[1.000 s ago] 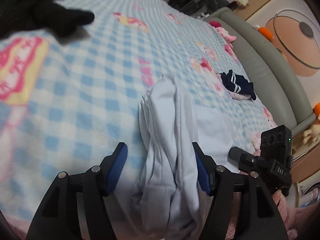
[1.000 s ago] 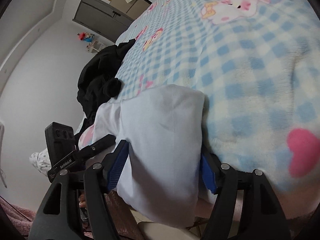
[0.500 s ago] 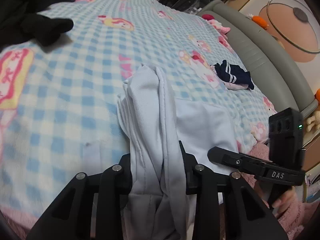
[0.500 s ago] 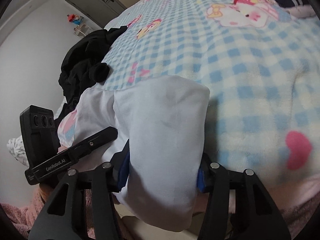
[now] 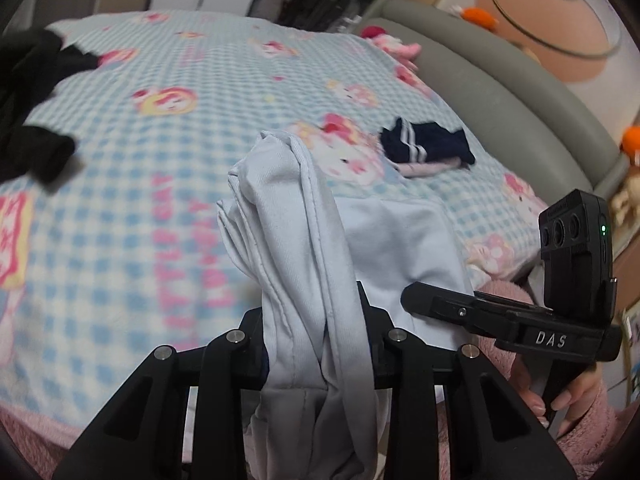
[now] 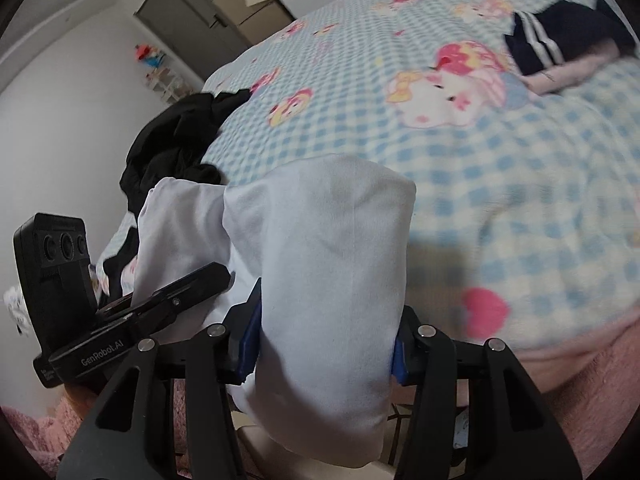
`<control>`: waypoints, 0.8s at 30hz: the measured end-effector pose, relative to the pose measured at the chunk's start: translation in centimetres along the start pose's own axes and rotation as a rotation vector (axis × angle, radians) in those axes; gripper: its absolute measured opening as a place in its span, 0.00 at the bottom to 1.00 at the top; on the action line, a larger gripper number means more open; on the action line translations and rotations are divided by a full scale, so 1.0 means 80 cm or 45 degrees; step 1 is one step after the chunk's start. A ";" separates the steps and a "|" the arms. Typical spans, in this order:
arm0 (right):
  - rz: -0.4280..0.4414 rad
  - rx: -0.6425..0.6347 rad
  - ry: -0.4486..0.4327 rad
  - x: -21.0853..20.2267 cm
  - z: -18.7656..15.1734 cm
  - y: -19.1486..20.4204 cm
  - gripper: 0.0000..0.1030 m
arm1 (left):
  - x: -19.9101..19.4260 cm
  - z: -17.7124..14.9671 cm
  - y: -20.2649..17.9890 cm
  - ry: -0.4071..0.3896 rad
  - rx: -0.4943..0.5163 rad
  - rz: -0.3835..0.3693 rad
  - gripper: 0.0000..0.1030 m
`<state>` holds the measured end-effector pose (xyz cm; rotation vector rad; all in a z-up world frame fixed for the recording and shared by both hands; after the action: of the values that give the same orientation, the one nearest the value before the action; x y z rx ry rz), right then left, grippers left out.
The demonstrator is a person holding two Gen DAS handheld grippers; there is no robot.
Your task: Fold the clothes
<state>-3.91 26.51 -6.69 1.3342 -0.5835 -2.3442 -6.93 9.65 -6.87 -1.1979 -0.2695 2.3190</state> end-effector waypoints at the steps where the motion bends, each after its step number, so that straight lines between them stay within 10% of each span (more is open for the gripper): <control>1: -0.009 0.019 -0.010 -0.006 0.000 -0.009 0.50 | 0.007 0.002 -0.009 0.010 0.015 -0.008 0.32; 12: -0.106 0.123 -0.141 -0.077 0.049 -0.090 0.51 | 0.070 0.069 -0.113 0.036 0.164 -0.130 0.32; 24: -0.214 0.056 -0.300 -0.183 0.299 -0.189 0.50 | 0.175 0.285 -0.258 -0.092 0.151 -0.256 0.32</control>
<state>-19.57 50.76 6.91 1.1733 -0.6156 -2.6636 -24.75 35.85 4.90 -0.9844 -0.2617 2.1733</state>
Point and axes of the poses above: each gripper's, at about its wrist camera, not at the fingertips, and x roughly the way its jaws point, y to its left, z to its top, the point moved 6 cm from there along x, roughly the way its jaws point
